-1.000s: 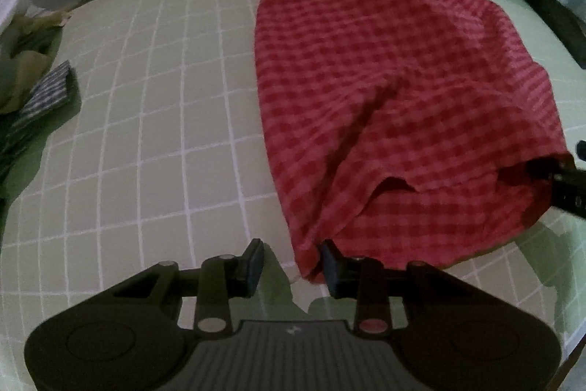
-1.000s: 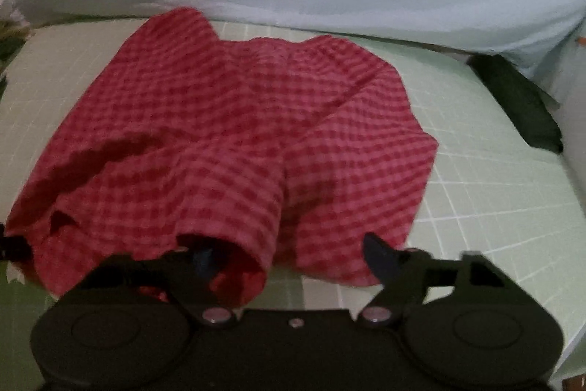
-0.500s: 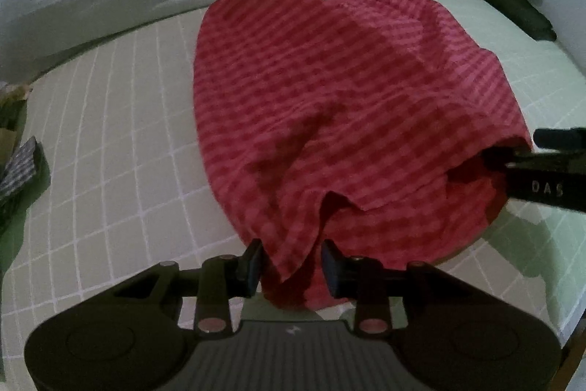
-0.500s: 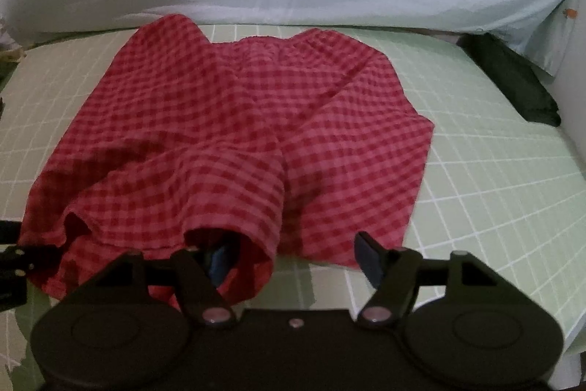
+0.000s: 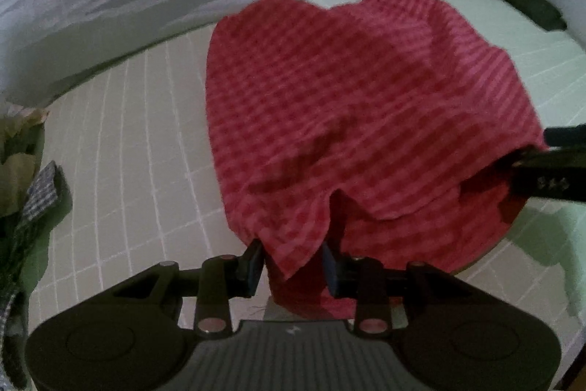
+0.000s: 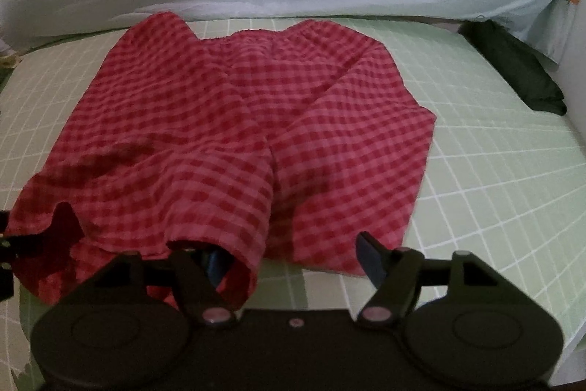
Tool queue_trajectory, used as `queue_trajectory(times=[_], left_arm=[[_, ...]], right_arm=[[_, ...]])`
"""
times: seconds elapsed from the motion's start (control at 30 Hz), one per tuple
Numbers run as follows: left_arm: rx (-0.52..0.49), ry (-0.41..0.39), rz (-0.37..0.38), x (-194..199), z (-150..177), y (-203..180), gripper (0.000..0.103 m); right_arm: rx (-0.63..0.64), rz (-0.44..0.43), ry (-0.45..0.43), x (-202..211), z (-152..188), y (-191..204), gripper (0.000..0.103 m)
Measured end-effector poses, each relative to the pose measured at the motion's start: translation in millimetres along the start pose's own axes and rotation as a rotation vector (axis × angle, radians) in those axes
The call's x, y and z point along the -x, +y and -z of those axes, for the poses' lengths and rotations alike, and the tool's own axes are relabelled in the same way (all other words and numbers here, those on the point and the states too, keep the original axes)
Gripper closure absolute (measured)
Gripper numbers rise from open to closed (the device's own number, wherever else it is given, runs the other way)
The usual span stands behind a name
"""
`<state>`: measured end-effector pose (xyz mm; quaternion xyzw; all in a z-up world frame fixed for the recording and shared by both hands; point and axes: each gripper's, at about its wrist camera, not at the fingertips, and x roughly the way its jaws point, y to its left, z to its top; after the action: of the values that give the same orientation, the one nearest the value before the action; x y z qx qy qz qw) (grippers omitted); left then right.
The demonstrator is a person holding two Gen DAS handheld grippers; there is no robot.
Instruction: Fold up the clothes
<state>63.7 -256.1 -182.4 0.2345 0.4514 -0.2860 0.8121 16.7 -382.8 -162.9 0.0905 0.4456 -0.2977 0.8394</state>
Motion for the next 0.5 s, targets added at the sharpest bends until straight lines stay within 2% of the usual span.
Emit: queue_trajectory(times=[0.1, 0.2, 0.23, 0.3, 0.37, 0.4, 0.5], left_arm=[[0.052, 0.003, -0.011, -1, 2, 9, 0.069], [0.103, -0.008, -0.011, 1, 5, 20, 0.097], [0.121, -0.015, -0.009, 2, 6, 24, 0.101], [0.168, -0.036, 0.011, 6, 9, 32, 0.103], [0.239, -0.078, 0.014, 17, 12, 43, 0.103], [0.279, -0.102, 0.012, 24, 13, 49, 0.103], [0.428, -0.204, 0.057, 53, 22, 75, 0.103]], right_arm=[[0.01, -0.004, 0.006, -3, 0, 1, 0.03], [0.019, -0.018, 0.009, -4, 0, 2, 0.034], [0.024, -0.023, 0.008, -4, 1, 2, 0.038], [0.032, -0.034, -0.006, -2, 2, 1, 0.073], [0.024, -0.061, -0.033, 6, 2, -3, 0.092], [0.016, -0.07, -0.056, 11, 2, -6, 0.098], [0.013, -0.079, -0.142, 37, 1, -10, 0.099]])
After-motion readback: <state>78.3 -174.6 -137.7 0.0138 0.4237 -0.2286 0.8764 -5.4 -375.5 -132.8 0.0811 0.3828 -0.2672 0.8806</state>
